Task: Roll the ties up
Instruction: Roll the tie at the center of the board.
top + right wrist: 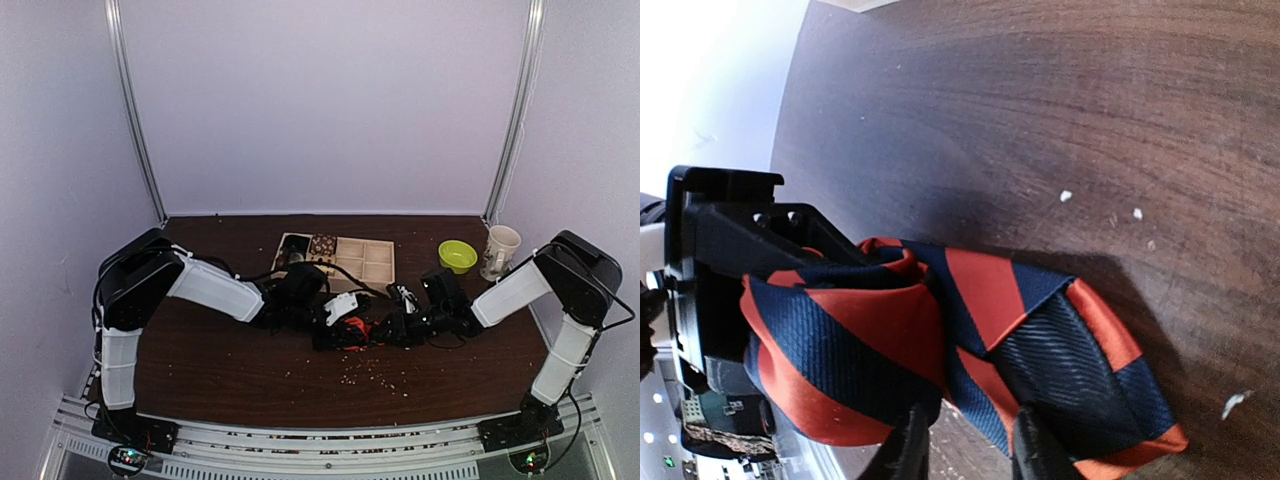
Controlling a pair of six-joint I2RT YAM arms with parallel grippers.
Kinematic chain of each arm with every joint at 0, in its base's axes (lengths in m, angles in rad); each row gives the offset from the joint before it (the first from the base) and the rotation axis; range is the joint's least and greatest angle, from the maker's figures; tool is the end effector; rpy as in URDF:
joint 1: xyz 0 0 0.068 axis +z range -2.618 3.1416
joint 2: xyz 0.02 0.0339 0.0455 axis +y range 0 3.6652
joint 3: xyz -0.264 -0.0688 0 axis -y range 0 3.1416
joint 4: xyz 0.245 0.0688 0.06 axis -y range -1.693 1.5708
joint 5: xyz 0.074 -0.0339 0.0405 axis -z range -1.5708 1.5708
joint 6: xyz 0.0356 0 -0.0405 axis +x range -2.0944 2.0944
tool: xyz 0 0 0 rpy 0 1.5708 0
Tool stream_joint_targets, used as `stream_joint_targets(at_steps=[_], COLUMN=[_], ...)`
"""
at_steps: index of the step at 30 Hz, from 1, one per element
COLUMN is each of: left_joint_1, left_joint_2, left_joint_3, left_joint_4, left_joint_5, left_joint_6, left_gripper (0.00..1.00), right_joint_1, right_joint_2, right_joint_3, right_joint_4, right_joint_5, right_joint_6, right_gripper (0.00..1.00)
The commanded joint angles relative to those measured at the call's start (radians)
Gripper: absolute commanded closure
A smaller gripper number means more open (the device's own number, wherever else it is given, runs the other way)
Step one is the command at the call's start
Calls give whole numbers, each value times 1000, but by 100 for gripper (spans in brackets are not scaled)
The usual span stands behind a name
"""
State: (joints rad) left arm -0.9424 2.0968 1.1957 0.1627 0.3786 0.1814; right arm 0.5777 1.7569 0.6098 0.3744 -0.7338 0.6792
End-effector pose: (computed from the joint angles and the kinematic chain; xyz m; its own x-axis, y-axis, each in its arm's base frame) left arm 0.2426 -0.3563 0.1149 -0.2246 0.5942 -0.7723 0.9688 0.2215 -0.1113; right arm 0.2351 0.1817 0.1042 -0.9621 -0.0703 -0.2635 -0.2608 0.5198 0.8135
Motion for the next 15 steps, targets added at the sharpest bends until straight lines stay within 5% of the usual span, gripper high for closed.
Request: stream_joint_targets(at_steps=[1,5,15], left_joint_1=[16,14,11], left_joint_2=[46,57,65], left_joint_3=[16,24,25], left_joint_4=[-198,-212,-216], left_joint_5=[-50,-58,-53], left_joint_6=[55,57,61], left_gripper=[68,67,67], right_joint_1=[5,9,56], right_joint_2=[-22,-94,-96], right_joint_3=[-55,-49,45], right_joint_4=[-60,15,63], right_joint_5=[50,19,-2], right_joint_6=[60,127,207], right_gripper=[66,53,49])
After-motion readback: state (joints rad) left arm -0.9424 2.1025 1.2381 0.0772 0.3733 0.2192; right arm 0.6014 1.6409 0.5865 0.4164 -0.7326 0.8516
